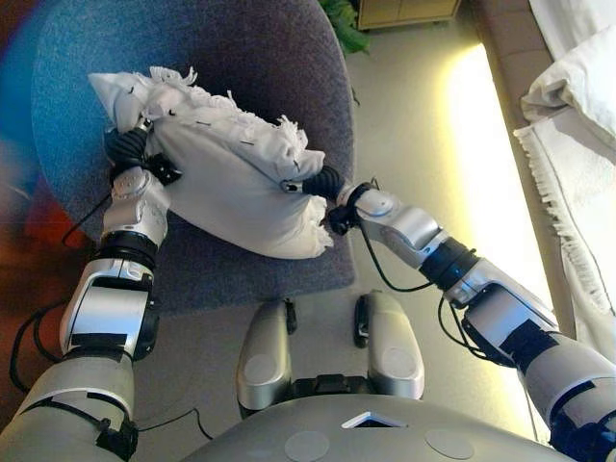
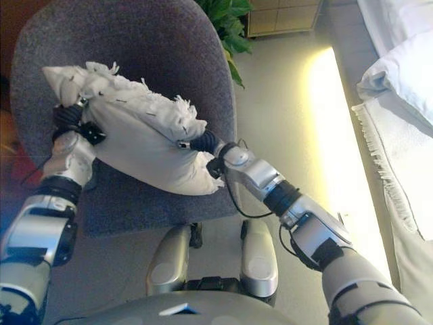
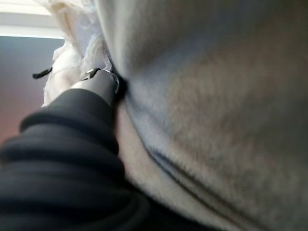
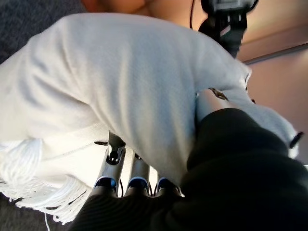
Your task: Pick up the cushion and take it to the sofa
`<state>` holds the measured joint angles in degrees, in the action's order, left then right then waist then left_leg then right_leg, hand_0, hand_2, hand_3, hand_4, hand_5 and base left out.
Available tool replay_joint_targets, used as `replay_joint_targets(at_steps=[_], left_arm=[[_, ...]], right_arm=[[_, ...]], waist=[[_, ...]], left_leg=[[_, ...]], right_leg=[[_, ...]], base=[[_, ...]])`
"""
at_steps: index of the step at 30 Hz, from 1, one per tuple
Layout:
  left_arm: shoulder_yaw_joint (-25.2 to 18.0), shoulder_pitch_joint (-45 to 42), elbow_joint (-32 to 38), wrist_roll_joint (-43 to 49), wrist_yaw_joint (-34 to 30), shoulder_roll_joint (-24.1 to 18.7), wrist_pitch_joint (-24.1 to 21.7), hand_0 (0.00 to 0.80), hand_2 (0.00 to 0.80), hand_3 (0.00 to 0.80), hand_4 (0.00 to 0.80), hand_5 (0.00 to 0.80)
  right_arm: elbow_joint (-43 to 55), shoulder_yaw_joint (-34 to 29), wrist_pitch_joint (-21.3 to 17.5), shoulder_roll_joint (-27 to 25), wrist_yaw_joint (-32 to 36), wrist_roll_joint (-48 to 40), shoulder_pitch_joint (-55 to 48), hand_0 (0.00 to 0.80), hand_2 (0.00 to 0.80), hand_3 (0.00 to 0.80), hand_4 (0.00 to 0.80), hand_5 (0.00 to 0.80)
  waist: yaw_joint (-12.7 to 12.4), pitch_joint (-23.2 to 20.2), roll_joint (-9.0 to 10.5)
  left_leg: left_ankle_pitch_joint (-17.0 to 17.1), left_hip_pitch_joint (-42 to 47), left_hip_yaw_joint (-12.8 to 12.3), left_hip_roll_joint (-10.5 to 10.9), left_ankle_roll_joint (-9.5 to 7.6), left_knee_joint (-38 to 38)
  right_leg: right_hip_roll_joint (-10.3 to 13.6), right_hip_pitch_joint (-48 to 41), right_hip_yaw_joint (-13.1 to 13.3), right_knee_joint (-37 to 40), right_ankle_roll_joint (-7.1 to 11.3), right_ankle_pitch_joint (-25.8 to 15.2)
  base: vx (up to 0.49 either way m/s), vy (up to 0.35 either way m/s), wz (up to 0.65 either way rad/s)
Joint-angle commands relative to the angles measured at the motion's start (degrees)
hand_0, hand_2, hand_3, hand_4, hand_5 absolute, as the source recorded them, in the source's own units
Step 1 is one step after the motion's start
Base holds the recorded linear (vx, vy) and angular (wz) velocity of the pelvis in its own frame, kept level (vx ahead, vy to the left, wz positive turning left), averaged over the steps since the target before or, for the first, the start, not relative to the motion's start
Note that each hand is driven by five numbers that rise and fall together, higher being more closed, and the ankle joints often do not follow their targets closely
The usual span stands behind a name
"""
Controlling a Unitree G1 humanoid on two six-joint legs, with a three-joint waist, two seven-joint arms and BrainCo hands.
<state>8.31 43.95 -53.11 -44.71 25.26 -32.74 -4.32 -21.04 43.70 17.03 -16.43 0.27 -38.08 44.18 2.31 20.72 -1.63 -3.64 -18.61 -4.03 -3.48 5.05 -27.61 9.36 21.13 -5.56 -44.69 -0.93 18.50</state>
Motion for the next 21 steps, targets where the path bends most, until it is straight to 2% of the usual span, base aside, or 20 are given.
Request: replay_joint_targets(at_steps=[1,5,10,18,19,20,21], left_arm=[[-0.79,7.32,0.41,-0.94,0.71,-3.58,-7.16,0.8,0.8,0.8,0.8,0.8],[0.67,7.86,0.62,-1.65,-1.29,-4.1,-4.81,0.8,0.8,0.8,0.8,0.8],[3.13,11.82,-1.7,-1.31,-4.8,-1.95,-2.45,0.8,0.8,0.8,0.8,0.8],[6.51,15.06,-6.06,-5.64,-12.51,3.1,-5.22,0.8,0.8,0.8,0.8,0.8],[6.54,15.28,-6.15,-6.59,-13.17,3.49,-5.58,0.8,0.8,0.8,0.8,0.8],[6.54,15.45,-6.24,-7.39,-13.57,3.79,-5.79,0.414,0.414,0.414,0.414,0.414],[6.48,15.62,-6.27,-8.1,-13.69,4.34,-5.74,0.0,0.0,0.0,0.0,0.0]], right_arm=[[2.63,2.68,-2.53,5.05,0.72,-2.66,4.16,0.8,0.8,0.8,0.8,0.8],[3.06,3.31,-2.11,4.64,-1.92,-3.35,4.4,0.8,0.8,0.8,0.8,0.8],[1.52,2.36,-2.57,4.59,-3.08,-3.99,6.34,0.8,0.8,0.8,0.8,0.8],[0.76,0.73,-2.11,4.07,-6.55,-6.1,5.8,0.8,0.8,0.8,0.8,0.8],[0.35,0.46,-1.78,4.01,-6.58,-7.03,5.7,0.471,0.471,0.471,0.471,0.471],[0.04,0.27,-1.58,3.96,-6.71,-8.27,5.66,0.06,0.06,0.06,0.06,0.06],[-0.79,-0.36,-1.79,3.98,-6.0,-8.31,5.63,0.0,0.0,0.0,0.0,0.0]], waist=[[-0.29,-4.45,-2.87],[0.0,-3.82,-3.14],[0.81,-2.86,-2.72],[3.56,-1.23,-1.66],[3.82,-1.03,-1.62],[3.99,-0.89,-1.62],[4.32,-0.43,-1.67]], left_leg=[[-3.81,3.33,3.83,-1.66,4.04,-6.86],[-3.41,2.9,3.35,-1.61,4.02,-6.62],[-4.16,1.65,3.05,-1.59,4.01,-7.38],[-5.61,-0.49,2.07,-2.05,3.89,-8.52],[-5.72,-0.64,1.95,-2.12,3.86,-8.56],[-5.78,-0.75,1.88,-2.14,3.85,-8.55],[-5.67,-1.0,1.79,-2.25,3.88,-8.46]], right_leg=[[2.99,-3.53,4.81,11.96,5.39,-9.2],[2.91,-3.07,5.25,12.22,5.54,-9.54],[2.81,-1.2,5.77,11.21,5.87,-9.8],[2.85,2.26,7.49,9.27,6.73,-10.8],[2.9,2.61,7.63,9.11,6.81,-10.92],[2.93,2.83,7.73,9.05,6.87,-11.0],[3.0,3.24,7.84,8.99,6.99,-11.14]], base=[[-0.014,0.034,-0.03],[0.0,0.0,0.0],[-0.005,-0.007,0.0],[-0.003,-0.013,0.0],[0.002,-0.003,-0.06],[-0.005,0.002,-0.09],[-0.01,0.004,-0.1]])
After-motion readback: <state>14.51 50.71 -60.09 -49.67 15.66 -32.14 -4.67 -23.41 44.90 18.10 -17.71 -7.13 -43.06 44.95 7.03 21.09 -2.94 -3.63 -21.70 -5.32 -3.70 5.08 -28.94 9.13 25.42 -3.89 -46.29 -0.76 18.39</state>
